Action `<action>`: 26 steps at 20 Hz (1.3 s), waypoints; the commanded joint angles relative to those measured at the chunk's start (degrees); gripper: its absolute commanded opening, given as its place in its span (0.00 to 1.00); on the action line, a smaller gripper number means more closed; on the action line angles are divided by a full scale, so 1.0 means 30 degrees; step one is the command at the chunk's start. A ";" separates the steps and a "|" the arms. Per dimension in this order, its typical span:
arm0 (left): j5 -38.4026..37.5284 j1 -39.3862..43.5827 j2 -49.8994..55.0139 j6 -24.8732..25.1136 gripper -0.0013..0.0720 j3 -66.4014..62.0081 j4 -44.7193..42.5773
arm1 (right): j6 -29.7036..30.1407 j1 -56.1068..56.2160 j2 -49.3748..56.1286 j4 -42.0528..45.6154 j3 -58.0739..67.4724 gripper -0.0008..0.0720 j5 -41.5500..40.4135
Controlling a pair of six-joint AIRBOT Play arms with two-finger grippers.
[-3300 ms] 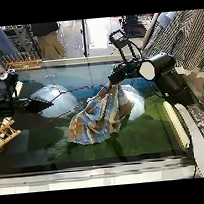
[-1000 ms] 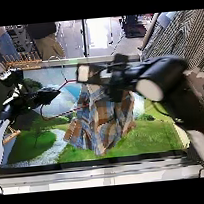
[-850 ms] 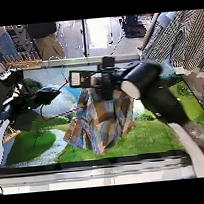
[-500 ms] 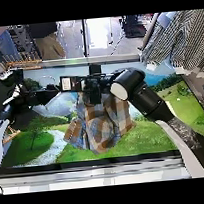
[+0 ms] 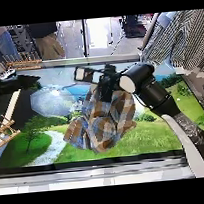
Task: Fold the clothes and pants, and hang the long-sleeved shirts on hangers.
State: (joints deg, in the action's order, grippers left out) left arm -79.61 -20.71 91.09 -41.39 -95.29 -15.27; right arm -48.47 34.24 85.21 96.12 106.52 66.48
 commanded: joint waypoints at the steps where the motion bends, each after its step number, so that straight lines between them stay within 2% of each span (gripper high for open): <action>1: 0.0954 0.0095 -0.1807 -0.7388 0.96 -0.0073 -0.8604 | -0.5224 -0.0991 -0.0510 0.1333 0.0007 0.06 -0.1064; 3: 0.1049 0.1639 -0.2098 -0.7045 0.96 0.2433 -0.6841 | -0.6368 -0.1056 -0.1362 0.1639 0.0007 0.06 -0.2098; 6: 0.3293 0.5472 -0.1851 -0.3555 0.96 0.7351 -0.0860 | -0.6725 -0.1049 -0.2637 0.1552 0.0015 0.06 -0.3060; 7: 0.4758 0.6812 -0.1545 -0.3293 0.96 0.8335 -0.0007 | -0.6725 -0.1049 -0.2914 0.1552 0.0015 0.06 -0.3009; 8: 0.6441 0.8123 -0.0947 -0.3096 0.98 0.8757 0.0226 | -0.6725 -0.1049 -0.3111 0.1545 0.0007 0.06 -0.2965; 9: 0.7031 0.9078 -0.0233 -0.2688 0.98 0.8714 0.1151 | -0.6725 -0.1049 -0.3242 0.1545 0.0015 0.06 -0.2951; 11: 0.7366 1.0098 0.1071 0.0401 0.98 0.8561 0.6550 | -0.6725 -0.1042 -0.3359 0.1530 0.0007 0.06 -0.2936; 12: 0.7745 1.0316 0.1654 0.1246 0.98 0.8408 0.9129 | -0.6725 -0.1042 -0.3366 0.1530 0.0007 0.06 -0.2936; 13: 0.8378 1.0404 0.2113 0.1392 0.98 0.8167 1.0418 | -0.6725 -0.1042 -0.3366 0.1523 0.0007 0.06 -0.2929; 15: 0.8990 1.0484 0.2994 0.1399 0.97 0.7213 1.0688 | -0.6725 -0.1042 -0.3381 0.1428 0.0007 0.06 -0.2929; 16: 0.9027 1.0564 0.3337 0.1858 0.93 0.6564 1.0710 | -0.6732 -0.1042 -0.3388 0.1392 0.0007 0.06 -0.2922; 17: 0.9122 1.0608 0.3541 0.2470 0.78 0.5989 1.1038 | -0.6725 -0.1042 -0.3388 0.1392 0.0007 0.06 -0.2812; 18: 0.9260 1.0695 0.3628 0.2812 0.50 0.5457 1.1613 | -0.6790 -0.1042 -0.3388 0.1392 0.0007 0.06 -0.2572; 19: 0.9289 1.0761 0.3650 0.3060 0.32 0.5056 1.1890 | -0.6856 -0.1042 -0.3388 0.1392 0.0007 0.06 -0.2164; 22: 0.9318 1.0943 0.3679 0.3308 0.03 0.4532 1.1606 | -0.7235 -0.1042 -0.3424 0.1144 0.0007 0.06 -0.0809; 26: 0.9799 0.9653 0.3701 0.3767 0.03 0.3745 1.1693 | -0.7497 -0.1042 -0.4153 -0.0801 0.0007 0.06 0.0707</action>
State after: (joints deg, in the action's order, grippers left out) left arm -51.55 10.52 102.00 -31.38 -81.95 18.94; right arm -70.26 31.11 74.08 97.45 106.54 65.21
